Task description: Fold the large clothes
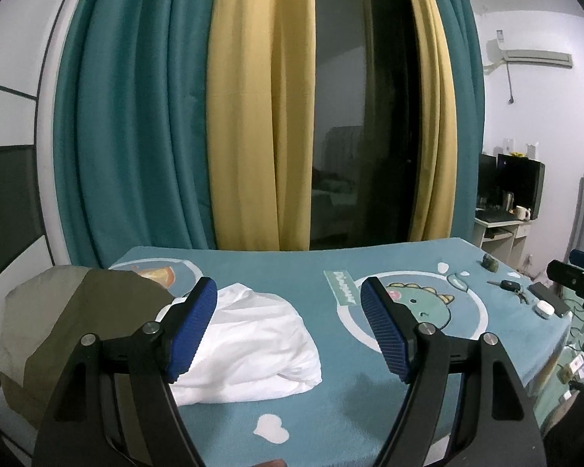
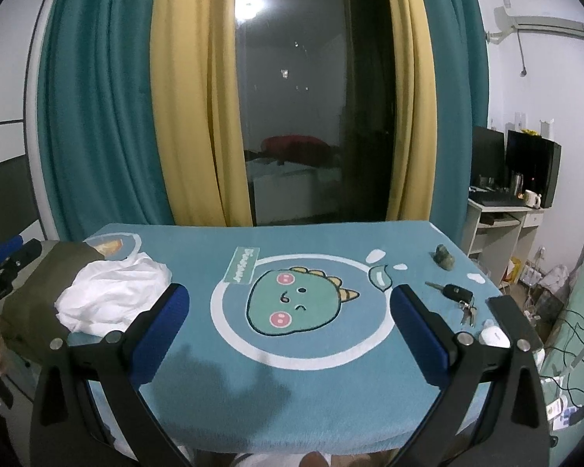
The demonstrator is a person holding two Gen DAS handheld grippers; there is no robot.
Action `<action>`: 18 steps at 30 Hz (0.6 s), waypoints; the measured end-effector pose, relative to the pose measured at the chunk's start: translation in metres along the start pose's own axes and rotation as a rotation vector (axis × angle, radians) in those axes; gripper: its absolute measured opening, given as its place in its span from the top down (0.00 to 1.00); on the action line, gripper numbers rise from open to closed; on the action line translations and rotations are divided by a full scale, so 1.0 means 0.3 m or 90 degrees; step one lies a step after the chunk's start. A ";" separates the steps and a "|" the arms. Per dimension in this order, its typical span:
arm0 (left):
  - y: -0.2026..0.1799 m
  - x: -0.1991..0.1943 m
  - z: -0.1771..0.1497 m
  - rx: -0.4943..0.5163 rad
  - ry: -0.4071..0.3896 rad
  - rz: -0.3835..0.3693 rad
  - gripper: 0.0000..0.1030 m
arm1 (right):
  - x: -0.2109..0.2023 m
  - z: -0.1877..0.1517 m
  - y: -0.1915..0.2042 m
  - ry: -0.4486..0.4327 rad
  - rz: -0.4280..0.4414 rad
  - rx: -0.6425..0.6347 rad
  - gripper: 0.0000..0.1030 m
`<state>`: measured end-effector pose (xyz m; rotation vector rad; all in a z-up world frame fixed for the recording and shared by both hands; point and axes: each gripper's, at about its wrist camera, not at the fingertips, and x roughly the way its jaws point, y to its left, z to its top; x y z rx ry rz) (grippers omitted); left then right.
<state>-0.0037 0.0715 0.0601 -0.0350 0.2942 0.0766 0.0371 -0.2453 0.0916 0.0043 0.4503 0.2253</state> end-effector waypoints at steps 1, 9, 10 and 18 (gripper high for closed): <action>0.002 0.000 -0.003 -0.001 0.002 0.000 0.23 | 0.004 -0.005 -0.002 0.004 -0.001 0.001 0.01; 0.019 0.001 -0.014 -0.010 0.006 -0.001 0.23 | 0.003 -0.015 -0.001 0.010 -0.002 -0.003 0.01; 0.019 0.000 -0.016 -0.011 0.006 -0.001 0.23 | 0.002 -0.015 0.001 0.011 -0.001 -0.003 0.01; 0.024 0.001 -0.018 -0.011 0.005 -0.001 0.23 | 0.002 -0.021 0.016 0.014 0.002 -0.009 0.01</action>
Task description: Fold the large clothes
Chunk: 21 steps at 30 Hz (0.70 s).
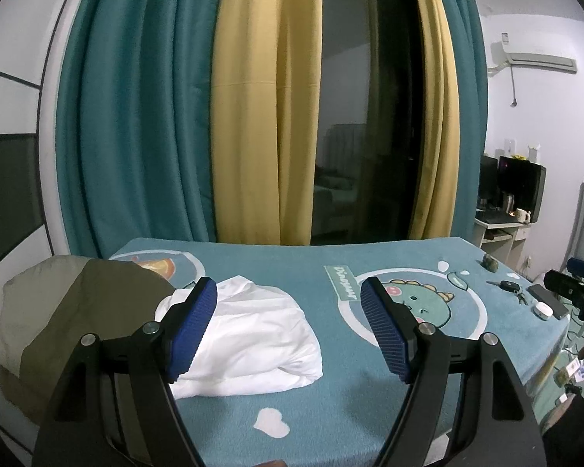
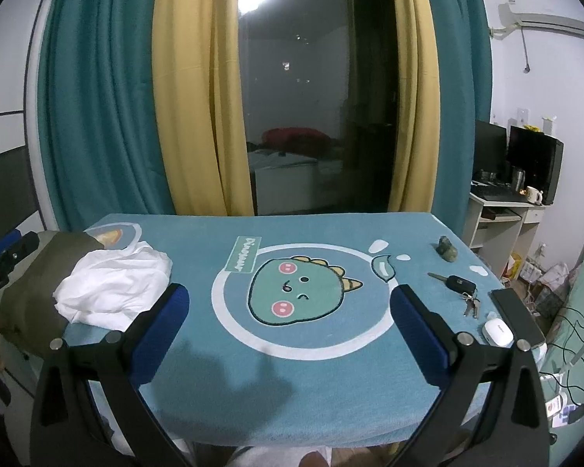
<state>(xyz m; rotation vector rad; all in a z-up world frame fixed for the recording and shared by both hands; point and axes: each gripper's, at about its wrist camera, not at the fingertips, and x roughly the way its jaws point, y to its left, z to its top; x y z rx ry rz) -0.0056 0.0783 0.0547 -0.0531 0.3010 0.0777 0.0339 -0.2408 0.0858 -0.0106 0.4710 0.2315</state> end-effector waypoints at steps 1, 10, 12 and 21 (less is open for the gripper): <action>-0.001 -0.002 -0.002 -0.001 0.000 0.000 0.23 | 0.000 0.000 0.001 0.000 0.000 0.000 0.01; 0.001 -0.003 -0.004 0.000 -0.001 0.000 0.23 | 0.001 -0.001 0.006 -0.001 0.001 -0.003 0.01; -0.001 -0.004 -0.004 -0.001 -0.001 0.000 0.23 | 0.002 -0.001 0.006 -0.001 0.003 -0.004 0.01; -0.001 -0.008 -0.005 -0.004 0.001 0.002 0.23 | 0.001 -0.004 0.009 0.000 0.004 -0.005 0.01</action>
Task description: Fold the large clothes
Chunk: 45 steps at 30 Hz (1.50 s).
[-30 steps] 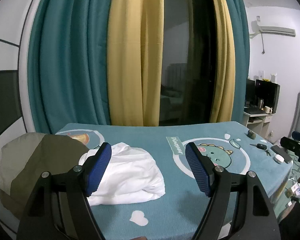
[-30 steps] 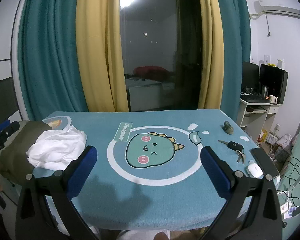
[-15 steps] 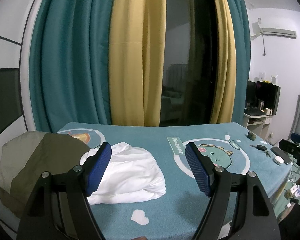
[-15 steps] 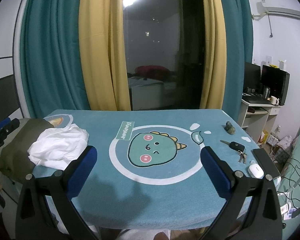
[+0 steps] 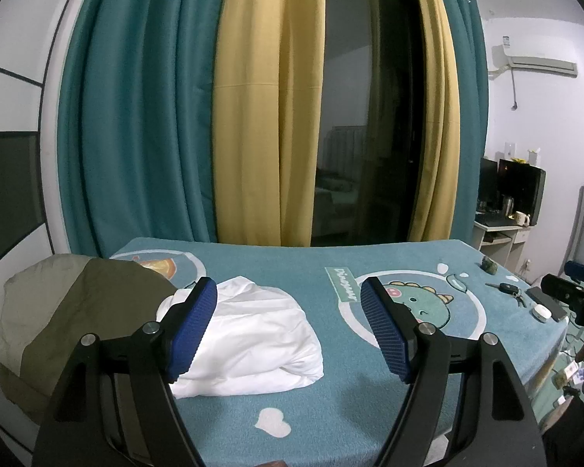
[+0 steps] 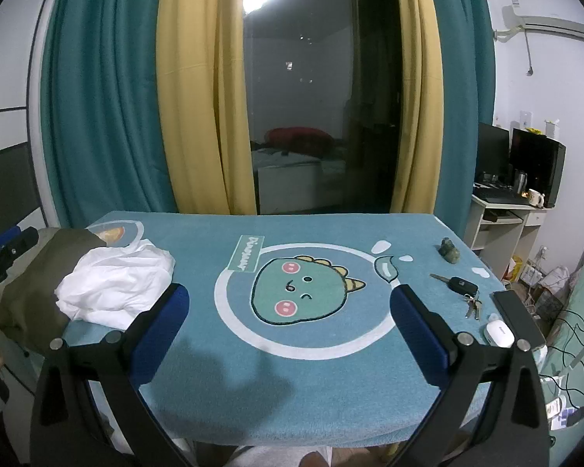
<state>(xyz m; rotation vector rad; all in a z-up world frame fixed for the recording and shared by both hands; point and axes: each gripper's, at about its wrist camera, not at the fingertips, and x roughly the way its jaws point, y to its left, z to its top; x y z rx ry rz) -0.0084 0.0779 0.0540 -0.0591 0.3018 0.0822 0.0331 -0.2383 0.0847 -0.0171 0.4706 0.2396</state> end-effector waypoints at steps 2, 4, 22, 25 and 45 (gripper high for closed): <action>0.002 0.001 0.001 0.001 -0.001 -0.001 0.23 | -0.002 -0.001 0.000 0.000 0.001 -0.002 0.01; 0.003 0.002 0.001 0.001 0.000 -0.001 0.23 | -0.003 -0.002 0.000 0.001 0.002 -0.001 0.01; -0.015 -0.016 -0.005 -0.001 0.001 0.003 0.23 | 0.006 -0.005 -0.009 0.004 0.006 -0.004 0.01; -0.014 -0.015 -0.005 0.000 0.001 0.003 0.23 | 0.006 -0.004 -0.009 0.004 0.007 -0.004 0.01; -0.012 -0.017 -0.006 -0.002 0.001 0.001 0.23 | 0.007 -0.003 -0.006 0.003 0.005 -0.006 0.01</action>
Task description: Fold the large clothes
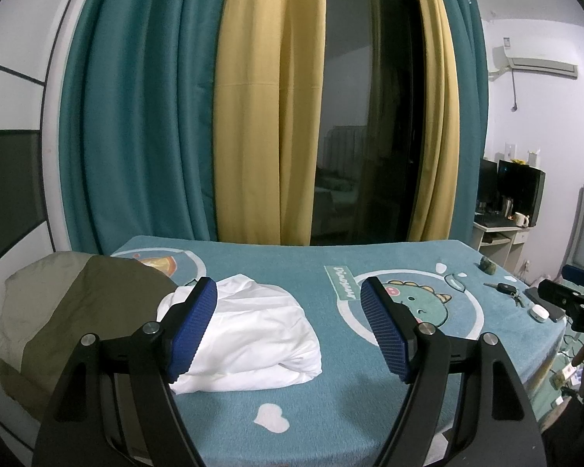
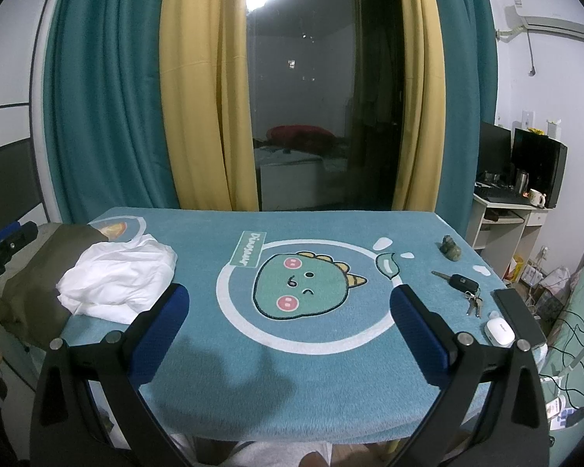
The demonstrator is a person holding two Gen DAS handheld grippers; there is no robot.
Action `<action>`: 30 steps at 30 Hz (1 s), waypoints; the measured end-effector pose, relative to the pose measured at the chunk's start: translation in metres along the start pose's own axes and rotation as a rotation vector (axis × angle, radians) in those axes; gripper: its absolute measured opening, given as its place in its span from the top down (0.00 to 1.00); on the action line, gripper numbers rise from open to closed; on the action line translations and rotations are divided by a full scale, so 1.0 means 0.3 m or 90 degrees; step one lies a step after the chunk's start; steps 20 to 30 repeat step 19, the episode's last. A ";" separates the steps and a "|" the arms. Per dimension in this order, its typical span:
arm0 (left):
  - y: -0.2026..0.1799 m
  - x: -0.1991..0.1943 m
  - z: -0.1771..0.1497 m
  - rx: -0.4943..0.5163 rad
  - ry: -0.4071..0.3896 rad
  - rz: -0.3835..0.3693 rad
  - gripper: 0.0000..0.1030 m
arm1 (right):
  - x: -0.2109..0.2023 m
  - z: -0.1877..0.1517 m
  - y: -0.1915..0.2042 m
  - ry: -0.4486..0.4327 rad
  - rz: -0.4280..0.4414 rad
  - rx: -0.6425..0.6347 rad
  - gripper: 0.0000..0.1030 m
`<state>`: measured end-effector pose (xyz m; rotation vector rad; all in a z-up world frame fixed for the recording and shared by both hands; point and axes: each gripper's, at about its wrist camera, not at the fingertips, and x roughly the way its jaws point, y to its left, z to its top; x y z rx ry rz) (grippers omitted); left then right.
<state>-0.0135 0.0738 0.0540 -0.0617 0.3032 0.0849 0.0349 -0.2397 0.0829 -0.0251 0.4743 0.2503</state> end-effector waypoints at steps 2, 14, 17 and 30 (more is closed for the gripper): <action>-0.001 -0.001 0.001 -0.001 0.000 0.002 0.23 | -0.001 -0.002 0.000 0.000 0.000 -0.001 0.01; -0.007 -0.009 -0.002 -0.001 0.002 0.002 0.23 | -0.001 -0.002 0.003 0.000 0.000 0.000 0.01; -0.010 -0.017 -0.001 -0.001 0.002 0.002 0.23 | 0.000 -0.001 0.000 0.001 0.001 0.000 0.01; -0.010 -0.018 -0.002 -0.002 0.003 0.003 0.23 | 0.000 -0.001 -0.001 0.001 0.002 -0.001 0.01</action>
